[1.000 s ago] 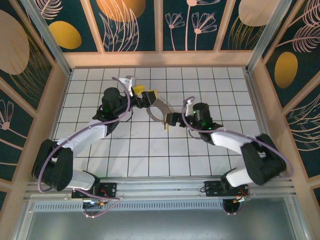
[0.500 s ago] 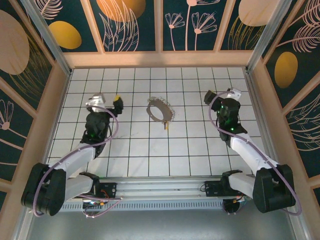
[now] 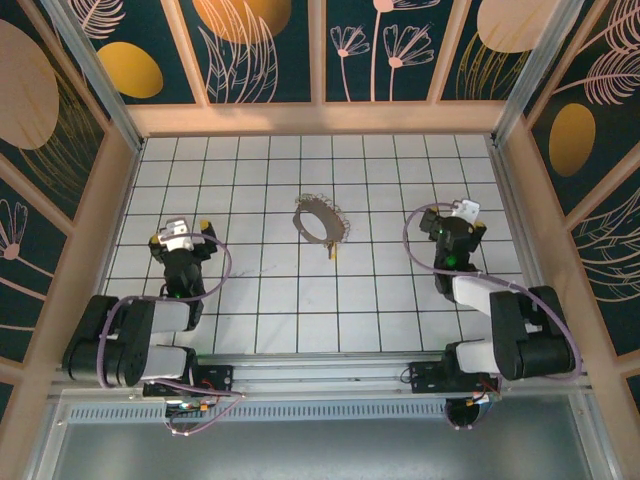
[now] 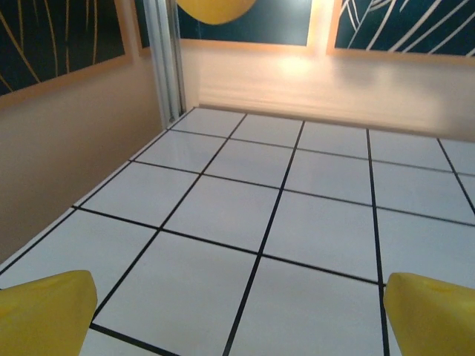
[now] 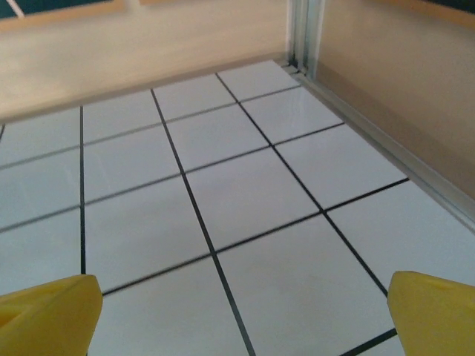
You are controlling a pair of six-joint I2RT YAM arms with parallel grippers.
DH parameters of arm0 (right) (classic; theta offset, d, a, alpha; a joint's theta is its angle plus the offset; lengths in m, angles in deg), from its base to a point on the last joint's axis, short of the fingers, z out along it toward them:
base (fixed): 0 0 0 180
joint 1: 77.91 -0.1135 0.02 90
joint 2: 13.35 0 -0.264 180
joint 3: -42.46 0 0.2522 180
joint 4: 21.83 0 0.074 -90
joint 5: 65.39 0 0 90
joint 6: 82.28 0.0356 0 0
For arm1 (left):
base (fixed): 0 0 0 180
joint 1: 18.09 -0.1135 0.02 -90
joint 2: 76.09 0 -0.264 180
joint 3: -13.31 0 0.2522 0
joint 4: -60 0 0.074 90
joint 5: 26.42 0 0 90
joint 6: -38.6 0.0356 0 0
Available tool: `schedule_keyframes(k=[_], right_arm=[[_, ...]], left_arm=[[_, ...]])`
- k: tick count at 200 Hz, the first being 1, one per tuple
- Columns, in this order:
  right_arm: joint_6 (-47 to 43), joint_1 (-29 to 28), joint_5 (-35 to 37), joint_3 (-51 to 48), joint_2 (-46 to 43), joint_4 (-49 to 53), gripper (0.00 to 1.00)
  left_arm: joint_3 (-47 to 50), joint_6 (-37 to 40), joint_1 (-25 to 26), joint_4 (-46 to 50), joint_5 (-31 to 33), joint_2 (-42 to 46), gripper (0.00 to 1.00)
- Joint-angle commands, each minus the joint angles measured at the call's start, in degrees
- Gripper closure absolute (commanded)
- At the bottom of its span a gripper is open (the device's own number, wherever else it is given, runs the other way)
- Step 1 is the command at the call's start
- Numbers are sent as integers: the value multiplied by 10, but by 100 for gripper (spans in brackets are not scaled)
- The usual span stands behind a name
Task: Put the keys on the keyring
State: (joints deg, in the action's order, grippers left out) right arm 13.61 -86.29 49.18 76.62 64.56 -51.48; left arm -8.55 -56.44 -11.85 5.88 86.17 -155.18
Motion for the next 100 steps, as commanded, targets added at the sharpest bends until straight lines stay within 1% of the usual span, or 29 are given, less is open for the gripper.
schedule_keyframes(k=[1, 9, 14, 25, 31, 35, 39, 44, 50, 57, 60, 66, 68, 75, 83, 90, 100], right_arm=[[-71, 2, -30, -46, 30, -175, 1], [-88, 4, -68, -56, 23, -189, 1], [-99, 4, -77, -63, 27, -209, 1], [-108, 14, -110, -84, 48, -274, 1], [-106, 21, -115, -95, 65, -318, 1], [-96, 29, -116, -97, 67, -314, 1], [-85, 41, -133, -95, 62, -298, 1], [-75, 56, -163, -95, 62, -295, 1], [-67, 72, -190, -97, 82, -316, 1], [-62, 84, -211, -96, 118, -362, 1], [-58, 87, -214, -93, 118, -347, 1], [-47, 100, -232, -72, 100, -269, 1], [-44, 104, -233, -65, 99, -260, 2], [-44, 107, -249, -73, 107, -294, 1], [-44, 107, -247, -68, 101, -271, 1], [-44, 106, -247, -71, 105, -285, 1], [-45, 105, -244, -68, 103, -277, 1]], left_arm=[[0, 23, -11, -117, -43, -36, 1], [1, 25, -13, -134, -54, -54, 1], [1, 26, -15, -144, -59, -66, 1], [-2, 25, -16, -174, -61, -92, 1], [-16, 23, -18, -141, -65, -85, 1], [-26, 22, -22, -110, -76, -81, 1], [-34, 21, -26, -89, -88, -79, 1], [-40, 19, -32, -84, -100, -82, 1], [-46, 15, -38, -72, -110, -82, 1], [-51, 11, -45, -58, -124, -81, 1], [-52, 9, -47, -59, -128, -82, 1], [-54, 8, -51, -55, -135, -82, 1], [-55, 7, -51, -52, -137, -82, 2], [-57, 6, -53, -51, -139, -83, 1], [-58, 5, -54, -47, -141, -84, 1], [-59, 4, -55, -47, -142, -84, 1], [-59, 5, -55, -46, -143, -84, 1]])
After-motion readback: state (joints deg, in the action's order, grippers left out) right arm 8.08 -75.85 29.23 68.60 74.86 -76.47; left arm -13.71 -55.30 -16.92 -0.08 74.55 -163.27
